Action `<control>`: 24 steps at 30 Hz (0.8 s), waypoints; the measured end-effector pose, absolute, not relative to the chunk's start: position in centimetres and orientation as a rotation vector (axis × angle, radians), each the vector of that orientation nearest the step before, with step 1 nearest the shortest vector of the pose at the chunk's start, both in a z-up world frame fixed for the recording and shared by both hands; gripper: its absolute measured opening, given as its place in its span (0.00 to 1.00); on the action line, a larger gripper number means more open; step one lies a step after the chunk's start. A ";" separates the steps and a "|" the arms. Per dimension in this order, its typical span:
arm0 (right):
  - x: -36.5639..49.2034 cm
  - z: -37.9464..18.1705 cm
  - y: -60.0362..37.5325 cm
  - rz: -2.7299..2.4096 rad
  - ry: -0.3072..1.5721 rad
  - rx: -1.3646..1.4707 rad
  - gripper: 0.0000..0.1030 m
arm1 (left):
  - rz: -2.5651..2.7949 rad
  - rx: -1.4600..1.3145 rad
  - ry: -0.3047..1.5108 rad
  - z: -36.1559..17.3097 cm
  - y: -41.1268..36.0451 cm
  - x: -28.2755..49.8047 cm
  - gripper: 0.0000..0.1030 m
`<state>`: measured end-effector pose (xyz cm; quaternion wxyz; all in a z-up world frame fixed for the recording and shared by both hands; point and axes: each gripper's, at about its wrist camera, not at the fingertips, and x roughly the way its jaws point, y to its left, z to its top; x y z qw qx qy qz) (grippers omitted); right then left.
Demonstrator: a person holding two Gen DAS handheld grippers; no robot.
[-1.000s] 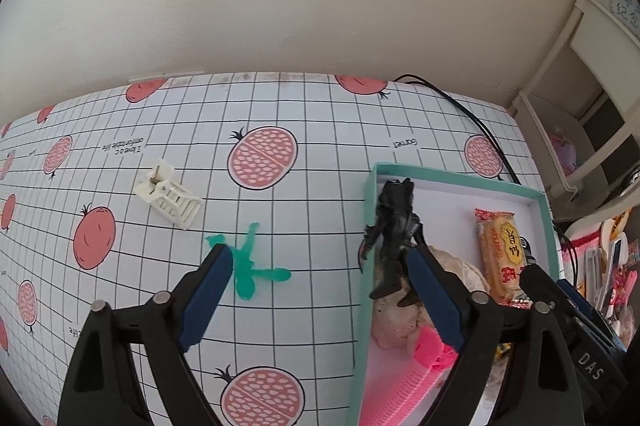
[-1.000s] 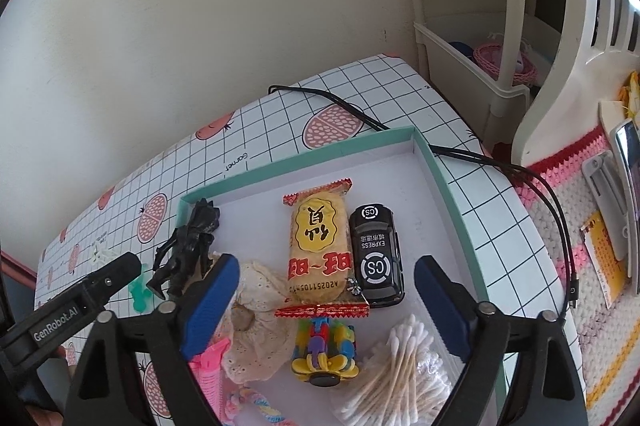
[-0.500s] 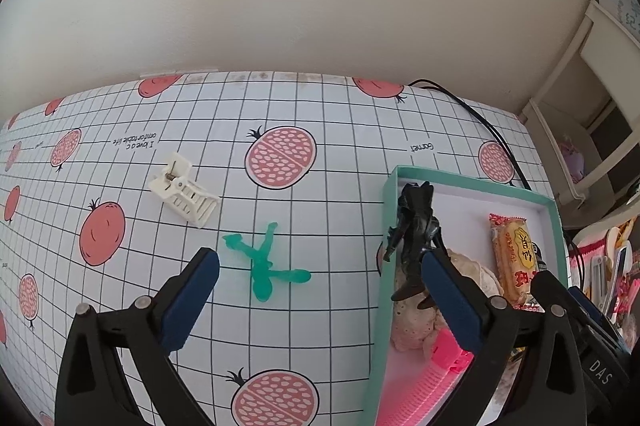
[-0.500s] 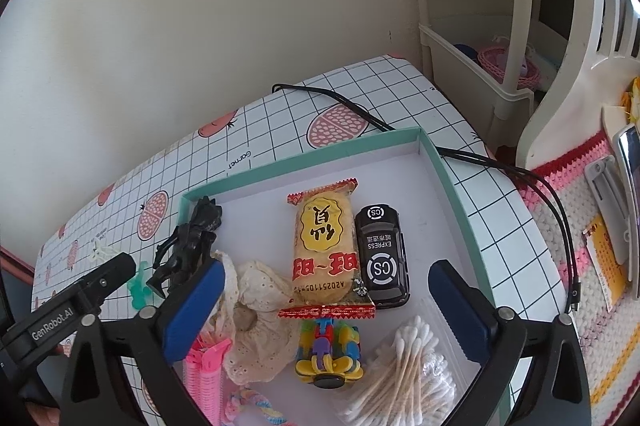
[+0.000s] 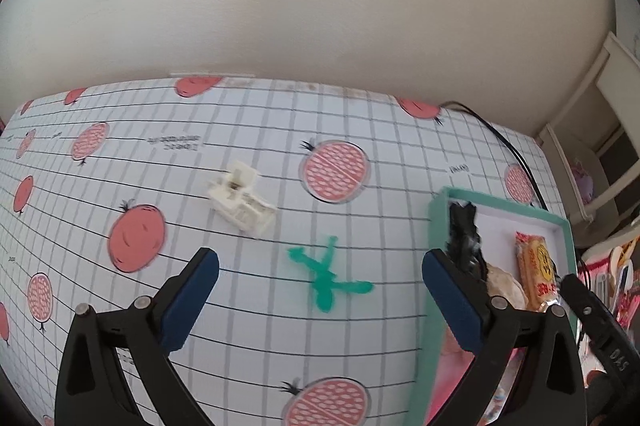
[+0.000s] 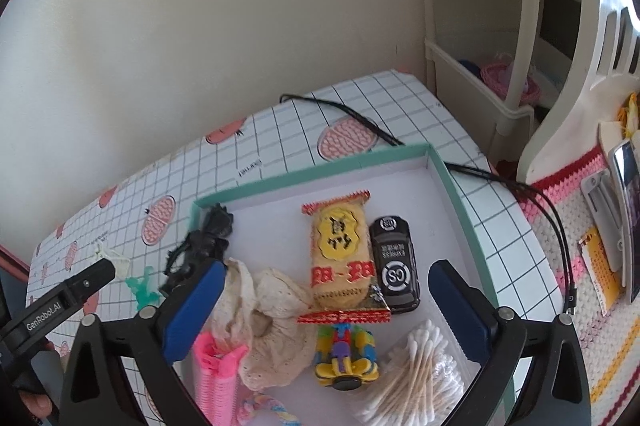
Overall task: Organize objects
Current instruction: 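Move both grippers toward the white claw clip and green plastic toy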
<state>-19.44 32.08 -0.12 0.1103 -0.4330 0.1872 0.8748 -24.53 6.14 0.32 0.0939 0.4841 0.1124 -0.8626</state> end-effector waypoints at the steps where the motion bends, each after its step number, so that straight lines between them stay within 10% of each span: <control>1: -19.4 0.1 31.8 2.580 0.549 -1.264 1.00 | -2.557 1.424 0.350 0.4 5.5 -24.5 0.99; 24: -24.0 0.5 16.8 2.908 0.244 -1.456 0.94 | -2.547 1.483 0.385 -1.9 -2.1 -25.9 1.00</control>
